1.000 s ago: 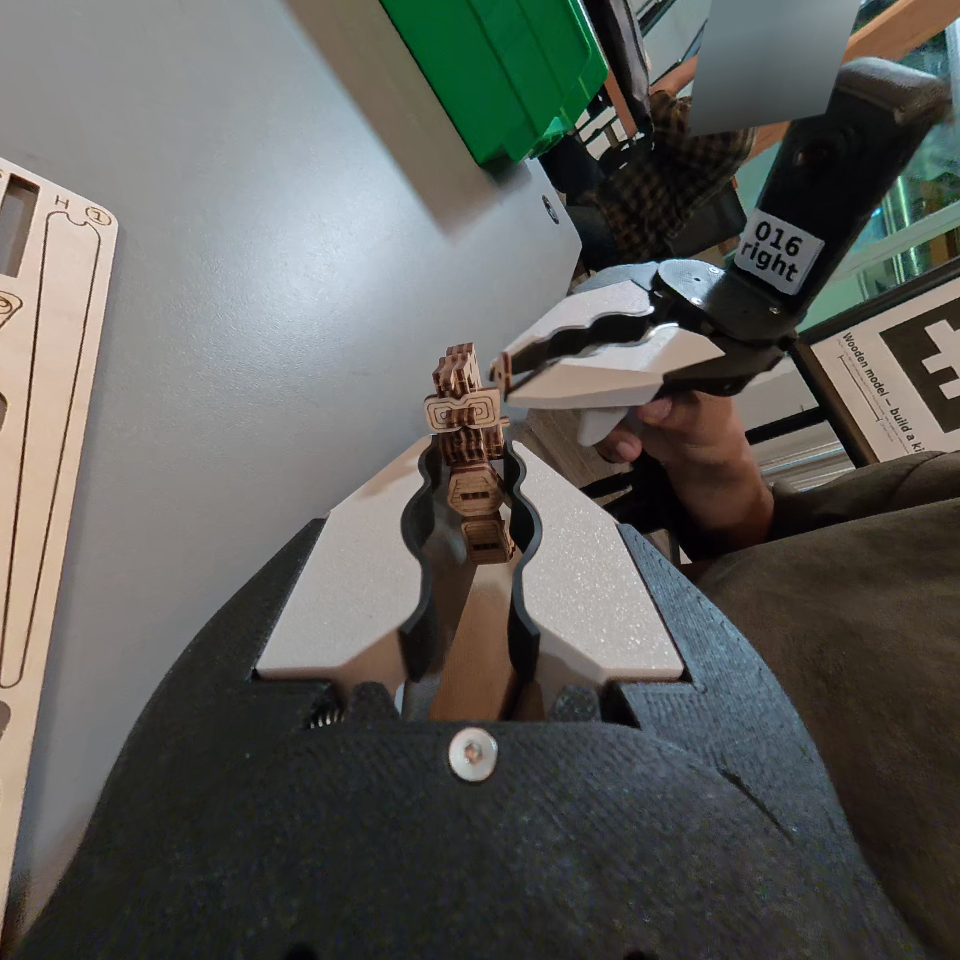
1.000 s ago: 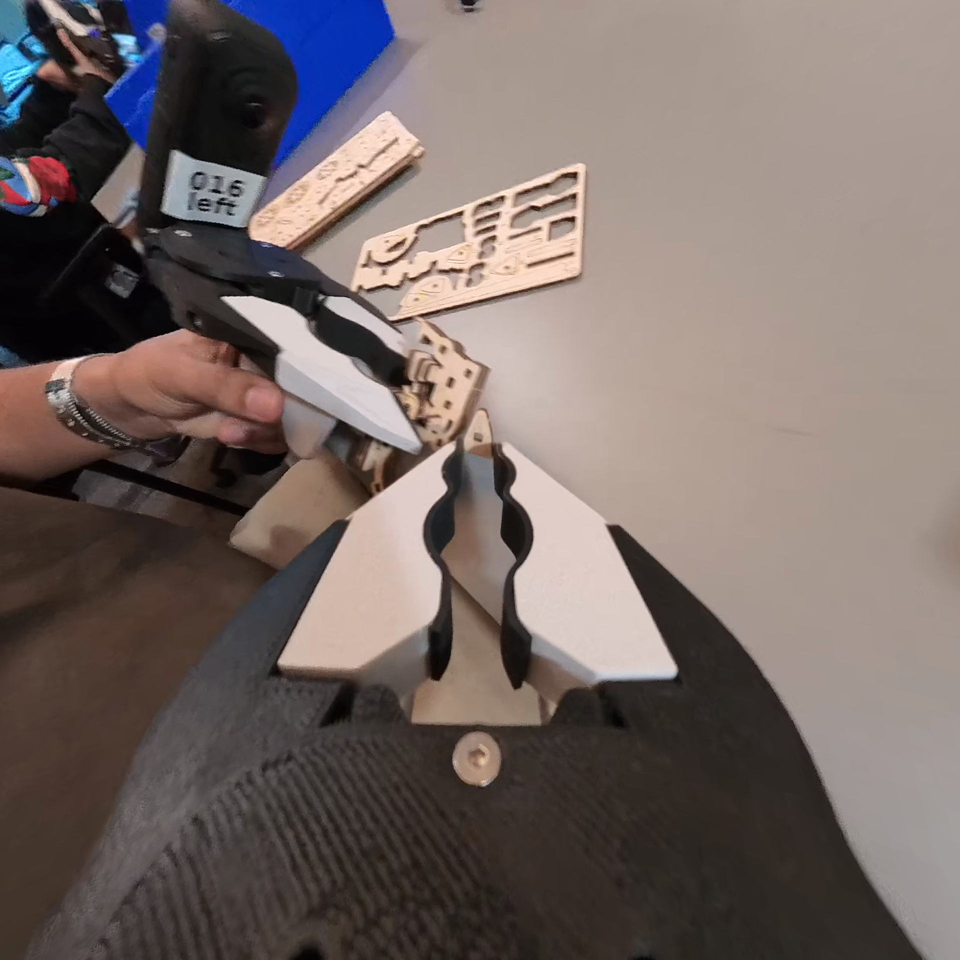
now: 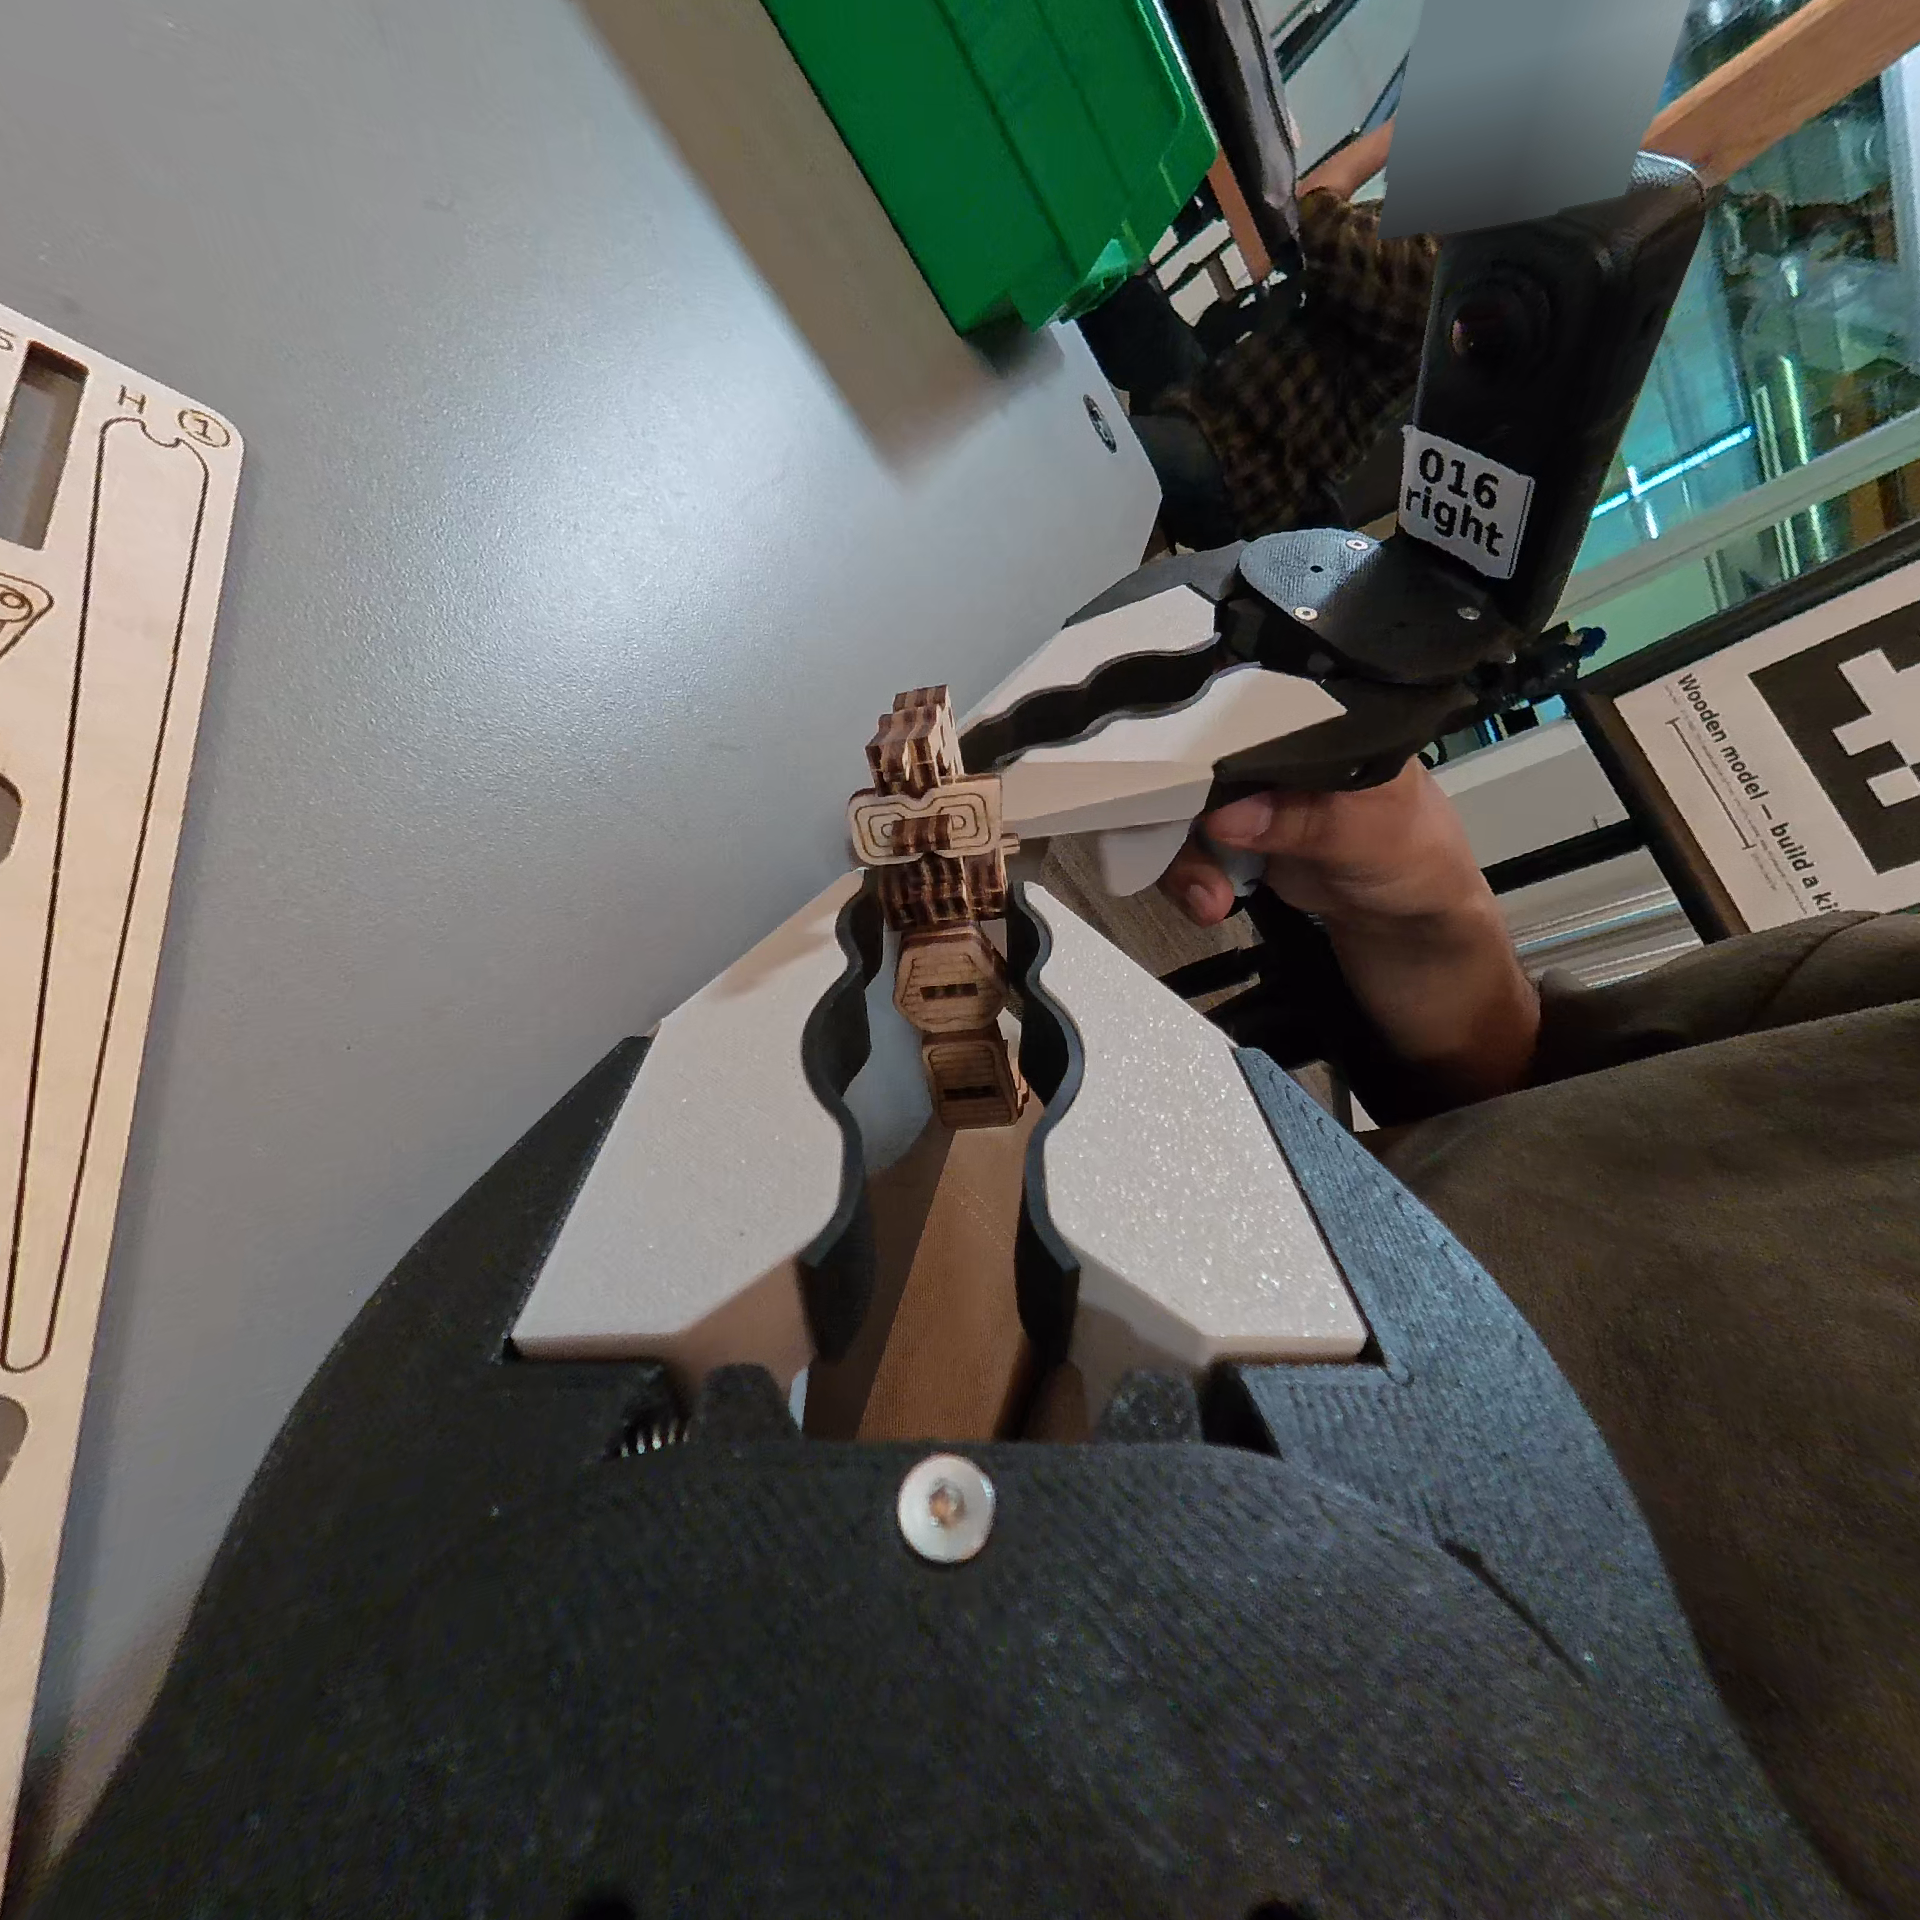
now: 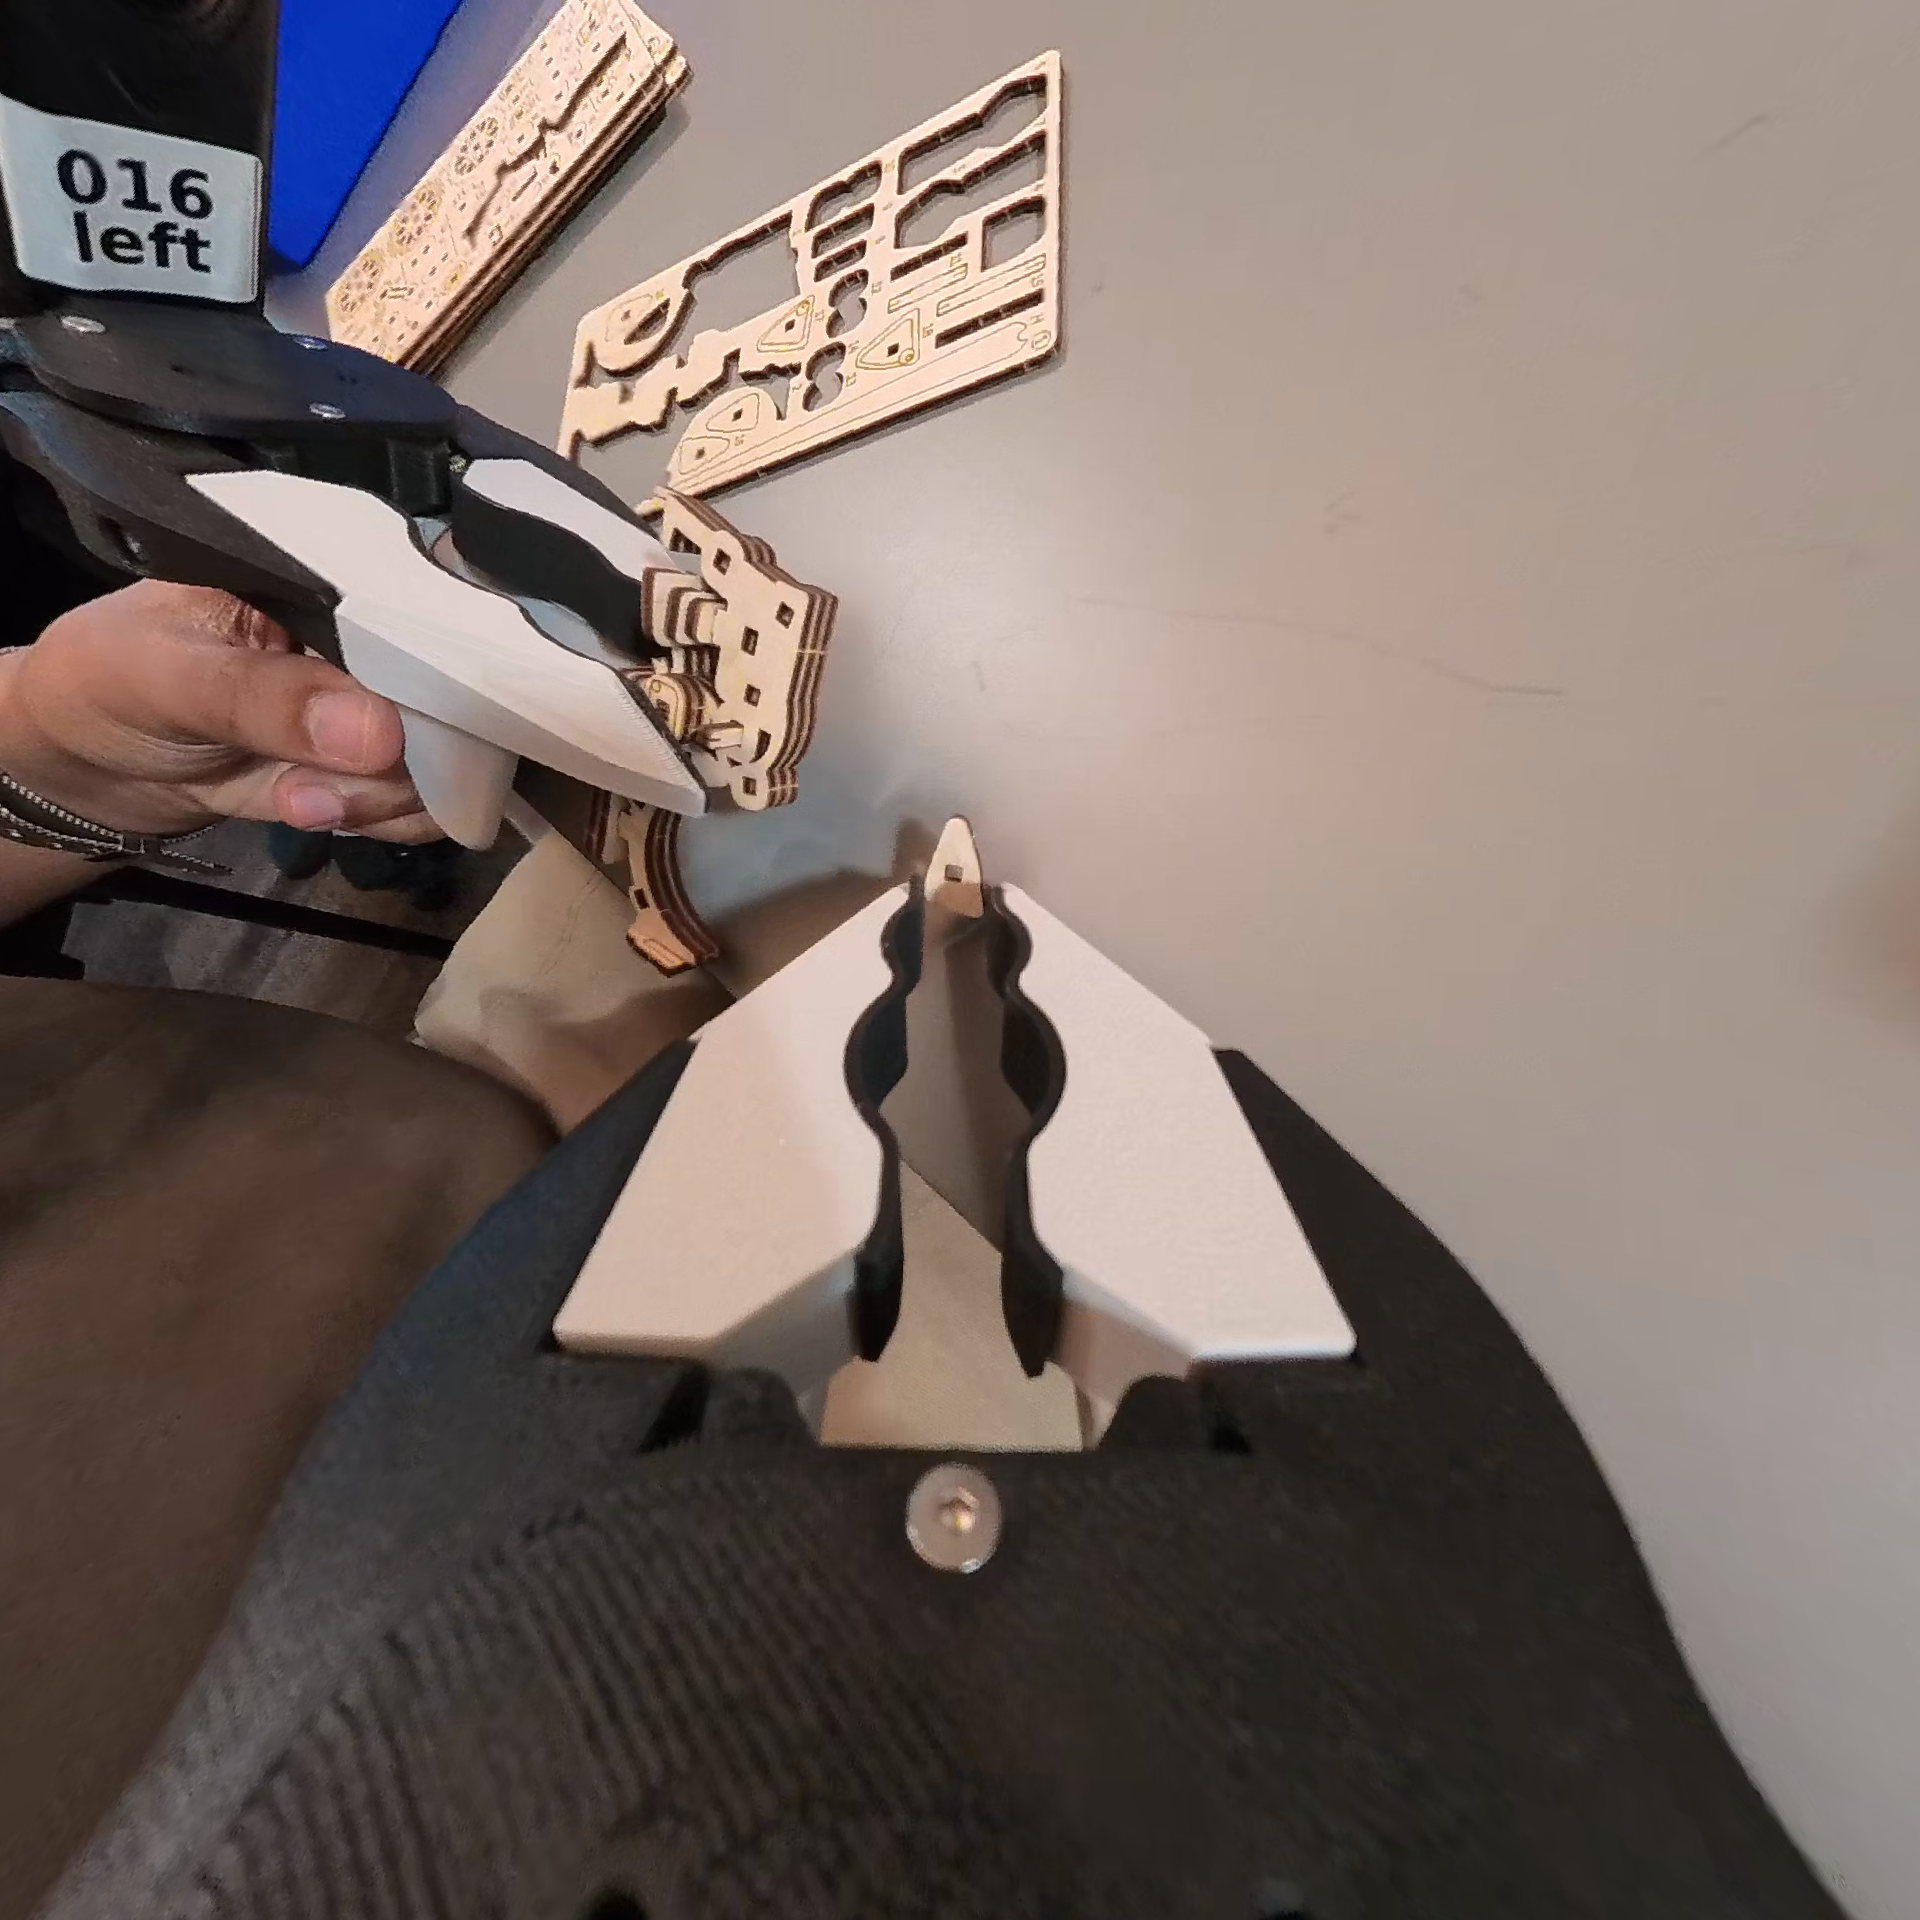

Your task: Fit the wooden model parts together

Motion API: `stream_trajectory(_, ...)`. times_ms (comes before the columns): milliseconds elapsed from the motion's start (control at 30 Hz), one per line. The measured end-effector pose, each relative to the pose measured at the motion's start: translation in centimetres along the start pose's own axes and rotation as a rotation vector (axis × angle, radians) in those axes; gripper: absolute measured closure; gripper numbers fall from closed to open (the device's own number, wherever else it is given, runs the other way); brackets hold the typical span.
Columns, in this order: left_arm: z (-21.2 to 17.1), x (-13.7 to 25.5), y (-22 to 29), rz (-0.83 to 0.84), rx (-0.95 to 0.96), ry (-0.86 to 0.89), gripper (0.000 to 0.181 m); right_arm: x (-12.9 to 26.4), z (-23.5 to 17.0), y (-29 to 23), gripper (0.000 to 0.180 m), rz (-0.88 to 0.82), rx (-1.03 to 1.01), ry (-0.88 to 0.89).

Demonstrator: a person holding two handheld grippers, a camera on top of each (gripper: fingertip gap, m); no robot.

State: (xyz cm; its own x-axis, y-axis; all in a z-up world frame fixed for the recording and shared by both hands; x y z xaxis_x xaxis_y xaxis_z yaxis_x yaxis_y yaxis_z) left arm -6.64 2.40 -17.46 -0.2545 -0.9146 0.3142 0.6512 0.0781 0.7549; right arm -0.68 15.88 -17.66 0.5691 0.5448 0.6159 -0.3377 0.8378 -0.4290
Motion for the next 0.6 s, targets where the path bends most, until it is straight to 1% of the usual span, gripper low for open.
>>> stream_trajectory(233, 0.0, 0.0, 0.0, 0.0, 0.001, 0.0, 0.16, 0.4, 0.2, 0.6, 0.169, 0.013, -0.075, 0.033)
stream_trajectory(400, 0.0, 0.0, 0.0, -0.001, 0.002, 0.0, 0.16, 0.4, 0.3, 0.6, 0.161, 0.028, -0.078, 0.046)
stream_trajectory(533, 0.0, 0.0, 0.0, -0.001, 0.003, 0.0, 0.16, 1.0, 0.9, 0.5, 0.158, 0.036, -0.011, 0.089)
stream_trajectory(600, 0.0, 0.0, 0.0, -0.002, 0.002, 0.0, 0.16, 1.5, 1.1, 0.7, 0.163, -0.004, 0.068, 0.081)
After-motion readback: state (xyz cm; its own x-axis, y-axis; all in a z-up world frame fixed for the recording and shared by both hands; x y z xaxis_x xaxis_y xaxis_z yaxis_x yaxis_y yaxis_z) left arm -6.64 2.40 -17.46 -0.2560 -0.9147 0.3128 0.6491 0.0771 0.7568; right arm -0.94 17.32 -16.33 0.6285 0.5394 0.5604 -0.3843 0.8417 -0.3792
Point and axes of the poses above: each gripper's, where its closed fingertips meet, x back along the fingers, z out of its top, y = z × x across the jaws, the point moved 7 cm from there along x, back along the fingers
